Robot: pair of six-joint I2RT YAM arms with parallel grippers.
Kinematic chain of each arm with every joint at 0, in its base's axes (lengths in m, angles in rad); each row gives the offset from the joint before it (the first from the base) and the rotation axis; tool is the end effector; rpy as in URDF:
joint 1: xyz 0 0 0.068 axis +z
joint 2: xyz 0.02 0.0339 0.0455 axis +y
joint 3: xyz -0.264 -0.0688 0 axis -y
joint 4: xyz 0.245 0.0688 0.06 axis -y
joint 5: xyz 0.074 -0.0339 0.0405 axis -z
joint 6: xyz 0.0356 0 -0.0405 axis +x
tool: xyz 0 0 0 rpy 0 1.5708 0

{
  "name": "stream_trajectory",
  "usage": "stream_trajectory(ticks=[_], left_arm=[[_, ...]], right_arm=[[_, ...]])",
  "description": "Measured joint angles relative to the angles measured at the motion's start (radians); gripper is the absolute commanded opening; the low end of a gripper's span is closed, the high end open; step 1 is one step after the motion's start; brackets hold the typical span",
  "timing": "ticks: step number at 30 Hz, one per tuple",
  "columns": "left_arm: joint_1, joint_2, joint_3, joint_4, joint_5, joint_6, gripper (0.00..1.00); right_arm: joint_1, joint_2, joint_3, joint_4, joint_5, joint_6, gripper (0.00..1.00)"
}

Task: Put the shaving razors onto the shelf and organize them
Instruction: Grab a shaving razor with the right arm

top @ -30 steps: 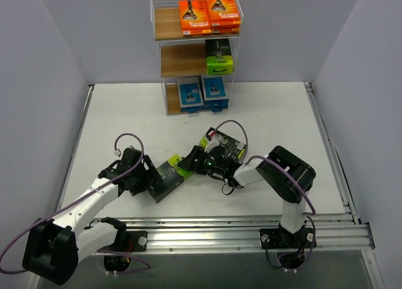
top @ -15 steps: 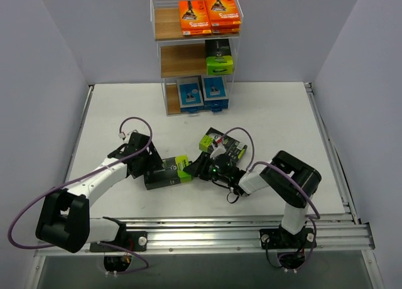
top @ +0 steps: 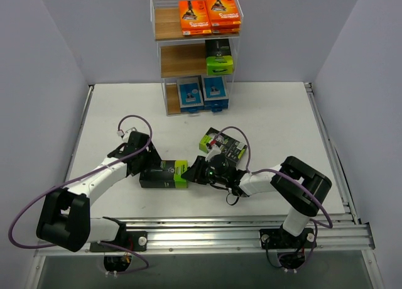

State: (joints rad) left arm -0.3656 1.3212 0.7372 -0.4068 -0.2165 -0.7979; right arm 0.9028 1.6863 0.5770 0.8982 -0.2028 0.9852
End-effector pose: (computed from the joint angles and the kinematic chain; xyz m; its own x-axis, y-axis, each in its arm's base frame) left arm 0.2380 -0.0829 0.1933 -0.7167 -0.4743 -0.5113 -0.3922 0.8803 -0.2669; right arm 0.1924 0.2554 0.1603 -0.8142 0.2859 -0.5053 -0.3843 0.3870 0.8382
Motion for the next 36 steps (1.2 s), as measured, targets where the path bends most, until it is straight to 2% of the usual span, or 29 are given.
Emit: stream_trajectory(ticks=[3,5,8,11,12,16,17,19,31,36], left_arm=[[0.0,0.0,-0.002,0.003,0.0,0.002,0.86],[0.0,-0.004,-0.007,0.008,0.0,0.002,0.86],[0.0,-0.01,-0.015,0.016,0.001,0.002,0.87],[0.0,-0.016,-0.023,0.023,0.007,0.002,0.87],[0.0,-0.017,-0.024,0.024,0.01,0.002,0.87],[0.0,-0.017,-0.024,0.026,0.018,0.0,0.87],[0.0,-0.017,-0.024,0.026,0.019,0.0,0.87],[0.0,-0.017,-0.025,0.027,0.024,-0.003,0.87],[0.0,-0.004,-0.026,0.045,0.053,-0.011,0.87],[0.0,-0.001,-0.026,0.049,0.056,-0.011,0.87]], right_arm=[[0.0,0.0,0.001,-0.003,0.0,0.006,0.26],[0.0,0.0,0.001,-0.004,0.0,0.012,0.31],[0.001,0.0,-0.002,-0.003,0.004,0.023,0.26],[0.002,0.0,-0.018,0.018,0.005,0.042,0.25],[0.001,0.0,-0.024,0.027,0.006,0.048,0.33],[0.001,-0.003,-0.046,0.061,0.008,0.074,0.39],[0.001,-0.007,-0.049,0.065,0.008,0.078,0.46],[-0.001,-0.014,-0.062,0.085,0.009,0.092,0.47],[-0.046,-0.028,-0.138,0.172,0.008,0.156,0.25],[-0.053,-0.027,-0.161,0.212,0.008,0.177,0.19]])
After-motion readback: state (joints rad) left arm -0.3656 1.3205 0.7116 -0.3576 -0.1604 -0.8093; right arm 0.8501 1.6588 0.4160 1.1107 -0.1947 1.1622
